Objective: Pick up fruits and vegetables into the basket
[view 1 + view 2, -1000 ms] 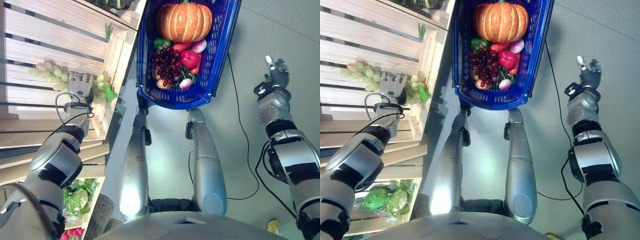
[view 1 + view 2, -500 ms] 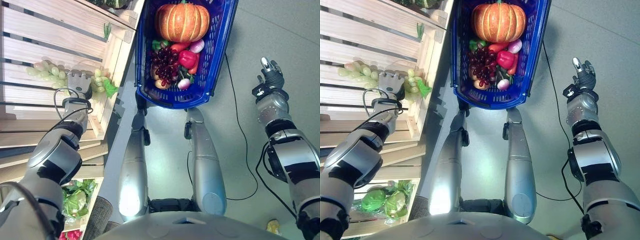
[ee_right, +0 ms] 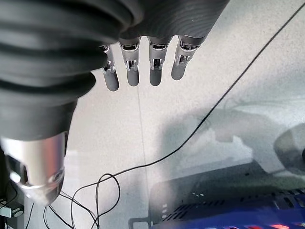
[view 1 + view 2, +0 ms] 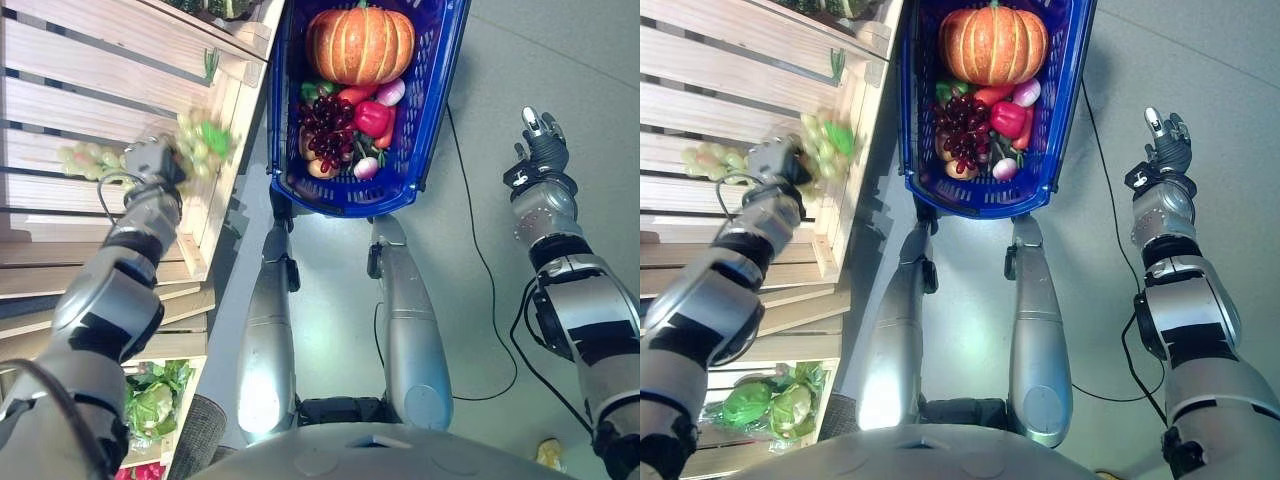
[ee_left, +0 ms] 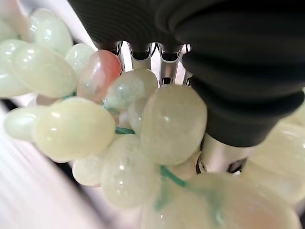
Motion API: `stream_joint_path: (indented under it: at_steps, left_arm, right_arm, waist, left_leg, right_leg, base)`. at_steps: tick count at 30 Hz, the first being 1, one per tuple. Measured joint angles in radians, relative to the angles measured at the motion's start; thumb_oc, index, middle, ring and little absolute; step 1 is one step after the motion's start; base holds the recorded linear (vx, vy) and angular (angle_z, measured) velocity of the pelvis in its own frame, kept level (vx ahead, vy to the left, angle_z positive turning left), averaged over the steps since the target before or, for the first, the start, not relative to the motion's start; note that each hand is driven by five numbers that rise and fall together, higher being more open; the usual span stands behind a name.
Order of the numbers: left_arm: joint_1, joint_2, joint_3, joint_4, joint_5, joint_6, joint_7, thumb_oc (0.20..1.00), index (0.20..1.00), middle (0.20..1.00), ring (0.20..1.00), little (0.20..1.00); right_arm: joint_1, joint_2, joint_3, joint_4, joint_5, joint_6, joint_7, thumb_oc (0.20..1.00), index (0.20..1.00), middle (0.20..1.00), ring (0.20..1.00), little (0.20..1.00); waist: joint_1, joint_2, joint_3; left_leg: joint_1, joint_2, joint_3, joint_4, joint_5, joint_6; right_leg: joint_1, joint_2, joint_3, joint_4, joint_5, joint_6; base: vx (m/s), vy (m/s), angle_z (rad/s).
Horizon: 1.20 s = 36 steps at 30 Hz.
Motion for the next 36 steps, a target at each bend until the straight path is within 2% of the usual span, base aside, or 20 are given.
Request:
stream_joint_path:
  at_steps: [1, 3, 7, 12, 15, 20, 23, 28, 32, 36]
  left_arm:
    - [0.006, 0.011, 0.073, 0.001, -0.132, -0.04, -0.052, 0.2, 0.2, 0.2, 0.2, 0.2]
    - [0.019, 0.024, 0.112, -0.003, -0.243, -0.081, -0.098, 0.2, 0.2, 0.2, 0.2, 0.2]
    - [0.114, 0.017, 0.234, -0.061, -0.567, -0.161, -0.252, 0.2, 0.2, 0.2, 0.2, 0.2]
    - [0.191, -0.03, 0.253, -0.136, -0.75, -0.187, -0.303, 0.2, 0.2, 0.2, 0.2, 0.2]
    - [0.226, -0.042, 0.271, -0.221, -0.847, -0.218, -0.318, 0.2, 0.2, 0.2, 0.2, 0.2]
    - [0.256, -0.065, 0.288, -0.38, -0.932, -0.302, -0.321, 0.2, 0.2, 0.2, 0.2, 0.2]
    - [0.284, -0.071, 0.29, -0.463, -0.96, -0.381, -0.349, 0.2, 0.2, 0.2, 0.2, 0.2]
    - [0.341, -0.124, 0.339, -0.602, -0.974, -0.5, -0.405, 0.2, 0.2, 0.2, 0.2, 0.2]
    - [0.385, -0.168, 0.35, -0.745, -0.963, -0.55, -0.423, 0.2, 0.2, 0.2, 0.2, 0.2]
    - [0.397, -0.183, 0.35, -0.854, -0.931, -0.555, -0.434, 0.2, 0.2, 0.2, 0.2, 0.2]
  right_arm:
    - [0.011, 0.0, -0.006, -0.015, -0.001, 0.0, 0.006, 1.0, 1.0, 1.0, 1.0, 1.0]
    - [0.027, 0.001, -0.018, -0.034, -0.012, -0.005, 0.008, 1.0, 1.0, 1.0, 1.0, 1.0]
    - [0.069, 0.03, -0.055, -0.1, -0.052, -0.027, 0.019, 1.0, 1.0, 1.0, 1.0, 1.0]
    - [0.075, 0.055, -0.055, -0.178, -0.103, -0.052, 0.023, 1.0, 1.0, 1.0, 1.0, 1.0]
    - [0.096, 0.056, -0.036, -0.271, -0.185, -0.067, -0.011, 1.0, 1.0, 1.0, 1.0, 1.0]
    - [0.155, 0.045, 0.06, -0.54, -0.382, -0.078, -0.104, 1.0, 1.0, 1.0, 1.0, 1.0]
    - [0.209, 0.046, 0.073, -0.687, -0.495, -0.084, -0.133, 1.0, 1.0, 1.0, 1.0, 1.0]
    - [0.284, 0.046, 0.074, -0.837, -0.697, -0.085, -0.164, 1.0, 1.0, 1.0, 1.0, 1.0]
    - [0.313, 0.048, 0.079, -0.949, -0.805, -0.072, -0.141, 1.0, 1.0, 1.0, 1.0, 1.0]
    - [0.311, 0.05, 0.084, -1.019, -0.81, -0.056, -0.091, 1.0, 1.0, 1.0, 1.0, 1.0]
  waist:
    - [0.0, 0.0, 0.0]
    - [0.001, 0.0, 0.0]
    - [0.006, -0.001, 0.001]
    - [0.018, -0.002, 0.001]
    - [0.02, -0.003, 0.002]
    - [0.016, -0.003, 0.002]
    - [0.014, -0.004, 0.002]
    - [0.016, -0.006, 0.004]
    - [0.02, -0.007, 0.004]
    - [0.032, -0.007, 0.004]
  left_leg:
    - [0.005, 0.0, -0.001, 0.0, 0.0, 0.0]
    - [0.006, 0.0, -0.003, 0.0, 0.0, 0.0]
    - [0.012, -0.002, -0.012, 0.0, 0.0, 0.0]
    - [0.018, -0.003, -0.013, -0.001, 0.001, 0.001]
    - [0.018, -0.004, -0.013, -0.002, 0.003, 0.002]
    - [0.014, -0.004, -0.014, -0.008, 0.006, 0.0]
    - [0.016, -0.004, -0.014, -0.018, 0.006, 0.0]
    - [0.017, -0.004, -0.014, -0.02, 0.006, 0.001]
    - [0.02, -0.004, -0.013, -0.02, 0.007, 0.001]
    - [0.026, -0.004, -0.011, -0.02, 0.008, 0.0]
  right_leg:
    - [0.006, 0.0, -0.001, 0.0, 0.002, -0.003]
    - [0.01, -0.001, -0.004, 0.0, 0.003, -0.005]
    - [0.022, -0.002, -0.012, -0.003, 0.003, -0.005]
    - [0.029, -0.003, -0.012, -0.003, 0.003, -0.005]
    - [0.029, -0.004, -0.012, -0.003, 0.0, 0.0]
    - [0.023, -0.004, -0.012, -0.005, 0.0, 0.0]
    - [0.021, -0.004, -0.013, -0.005, 0.001, -0.002]
    - [0.021, -0.004, -0.012, -0.008, 0.0, -0.001]
    - [0.022, -0.005, -0.012, -0.004, -0.001, 0.0]
    - [0.022, -0.005, -0.011, 0.001, -0.004, 0.004]
  base:
    - [0.0, 0.0, 0.0]
    - [0.01, 0.004, 0.04]
    - [0.01, -0.014, 0.05]
    - [0.0, -0.003, 0.01]
    - [0.0, 0.0, 0.0]
    - [0.0, 0.0, 0.0]
    - [0.0, 0.0, 0.0]
    - [0.0, 0.0, 0.0]
    - [0.0, 0.0, 0.0]
    - [0.0, 0.0, 0.0]
